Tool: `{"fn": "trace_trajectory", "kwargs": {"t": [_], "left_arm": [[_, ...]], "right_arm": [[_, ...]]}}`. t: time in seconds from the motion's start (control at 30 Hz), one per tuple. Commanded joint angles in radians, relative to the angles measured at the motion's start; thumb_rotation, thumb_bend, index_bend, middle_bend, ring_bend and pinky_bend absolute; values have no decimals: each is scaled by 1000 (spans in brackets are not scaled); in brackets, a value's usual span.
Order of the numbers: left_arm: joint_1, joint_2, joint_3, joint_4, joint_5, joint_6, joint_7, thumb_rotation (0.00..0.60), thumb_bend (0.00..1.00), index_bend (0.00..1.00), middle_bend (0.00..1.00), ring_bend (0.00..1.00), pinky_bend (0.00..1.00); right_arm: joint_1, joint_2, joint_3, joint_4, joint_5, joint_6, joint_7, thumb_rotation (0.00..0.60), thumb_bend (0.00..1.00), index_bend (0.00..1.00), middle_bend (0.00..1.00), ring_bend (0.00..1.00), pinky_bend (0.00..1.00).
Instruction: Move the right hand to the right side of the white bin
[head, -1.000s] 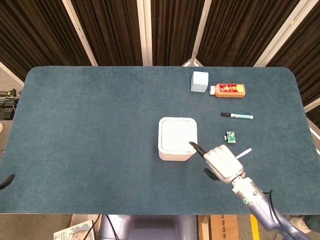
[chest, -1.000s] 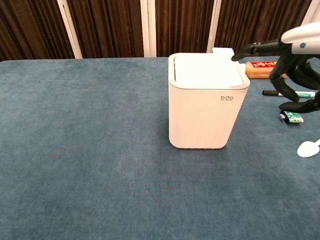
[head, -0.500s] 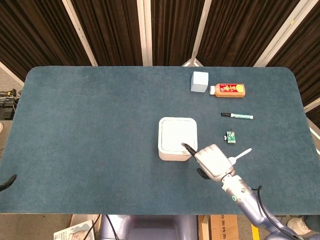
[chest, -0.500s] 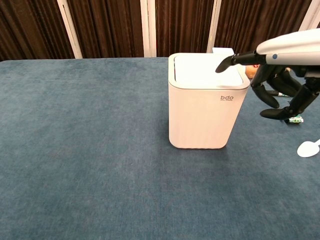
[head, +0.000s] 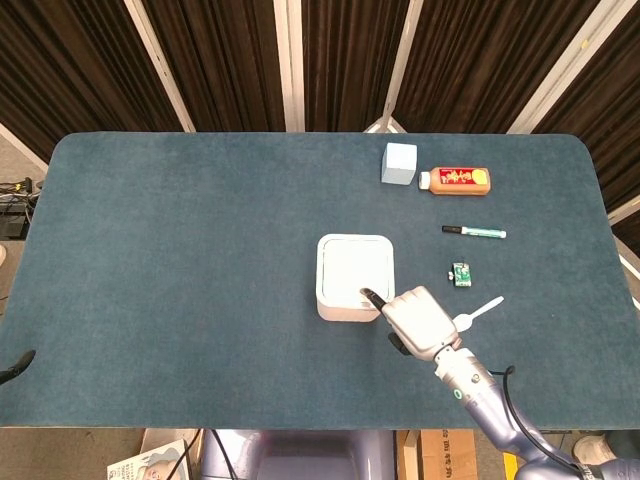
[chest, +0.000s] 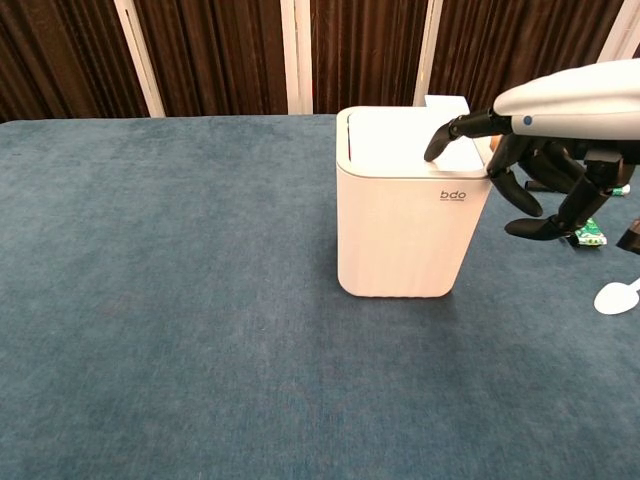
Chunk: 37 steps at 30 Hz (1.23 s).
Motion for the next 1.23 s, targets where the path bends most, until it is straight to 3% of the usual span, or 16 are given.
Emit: {"fn": "trace_trajectory", "kwargs": {"t": [0.03,0.1,0.2,0.3,0.5,0.7,0.83,0.93,1.23], "left_arm": [[0,0,0,0,-1,0,0,600,23,119,37,0,0],[1,1,0,-1,-2,1,-1,600,23,119,37,0,0],[2,2,-1,-1,-4,2,-3,600,23,119,37,0,0],[2,3,-1,-2,-5,1,-5,600,23,119,37,0,0],[0,6,3,-8,0,-6,-6,600,23,119,37,0,0],[3,10,12,-7,12,-4,-9,600,23,119,37,0,0],[1,20,17,-7,12,-15,-23,600,23,119,38,0,0],[0,23,23,-7,16,-24,-17,600,23,119,40,0,0],[-1,40,46,-9,45,-36,-25,600,23,119,43,0,0]], "right_arm": [[1,1,3,-10,2,21,6,600,358,246,662,724,685],[-11,1,15,-19,-15,51,38,600,358,136,624,702,673],[-61,5,36,-26,-80,131,122,600,323,51,443,546,529],[-120,30,32,-26,-141,213,178,600,251,27,309,404,387],[-274,39,-39,28,-318,388,308,600,248,16,192,293,321],[-400,5,-125,189,-453,500,424,600,247,12,169,265,227],[-492,-89,-166,385,-554,635,415,600,247,12,169,263,172],[-538,-141,-191,480,-575,669,434,600,248,12,165,253,157],[-565,-153,-165,550,-538,646,472,600,248,12,155,234,130]]}}
